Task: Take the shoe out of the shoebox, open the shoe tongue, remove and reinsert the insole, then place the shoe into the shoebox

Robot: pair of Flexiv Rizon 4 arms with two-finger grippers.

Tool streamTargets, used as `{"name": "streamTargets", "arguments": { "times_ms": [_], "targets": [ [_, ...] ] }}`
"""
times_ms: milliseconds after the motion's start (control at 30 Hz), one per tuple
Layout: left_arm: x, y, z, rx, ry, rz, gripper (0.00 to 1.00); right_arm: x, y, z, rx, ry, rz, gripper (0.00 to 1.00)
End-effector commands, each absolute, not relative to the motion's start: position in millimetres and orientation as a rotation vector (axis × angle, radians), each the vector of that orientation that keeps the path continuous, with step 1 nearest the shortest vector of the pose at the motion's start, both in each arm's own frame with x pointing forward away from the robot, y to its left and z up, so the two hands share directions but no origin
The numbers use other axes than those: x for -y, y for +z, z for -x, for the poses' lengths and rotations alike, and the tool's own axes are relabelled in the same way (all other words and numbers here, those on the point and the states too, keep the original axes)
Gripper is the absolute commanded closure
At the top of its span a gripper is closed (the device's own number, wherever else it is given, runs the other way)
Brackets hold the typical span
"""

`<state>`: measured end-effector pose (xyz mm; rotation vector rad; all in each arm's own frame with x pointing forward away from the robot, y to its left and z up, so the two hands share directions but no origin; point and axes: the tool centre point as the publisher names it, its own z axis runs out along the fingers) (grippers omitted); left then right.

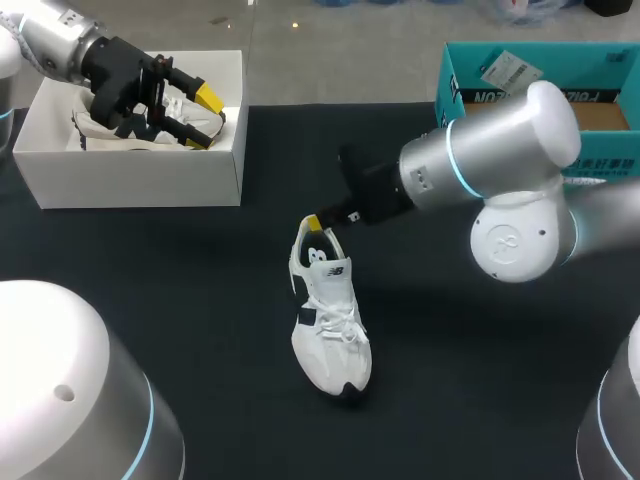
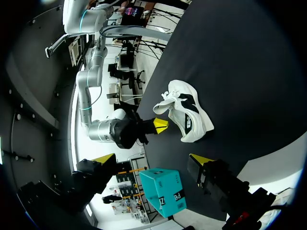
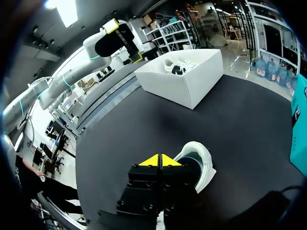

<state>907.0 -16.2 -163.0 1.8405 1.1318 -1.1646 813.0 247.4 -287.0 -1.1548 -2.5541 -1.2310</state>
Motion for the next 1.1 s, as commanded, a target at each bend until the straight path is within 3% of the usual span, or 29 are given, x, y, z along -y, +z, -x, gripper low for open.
{"name": "streamTargets", "arguments": {
  "times_ms": [33, 333, 1100],
  "targets": [
    [15.4, -162.7, -907.1, -1.132, -1.163, -1.844, 0.00, -251.0, -283.9, -812.5, 2.700, -1.120, 1.333, 1.00],
    [15.4, -162.7, -907.1, -1.132, -1.163, -1.844, 0.00, -255.9, -311.5, -809.8, 2.676, -0.908, 1.728, 1.00],
    [15.4, -162.7, -907.1, -1.132, -1.163, -1.844, 0.00, -260.0, -372.1, -824.2, 2.661, -0.595, 1.957, 1.00]
  ]
}}
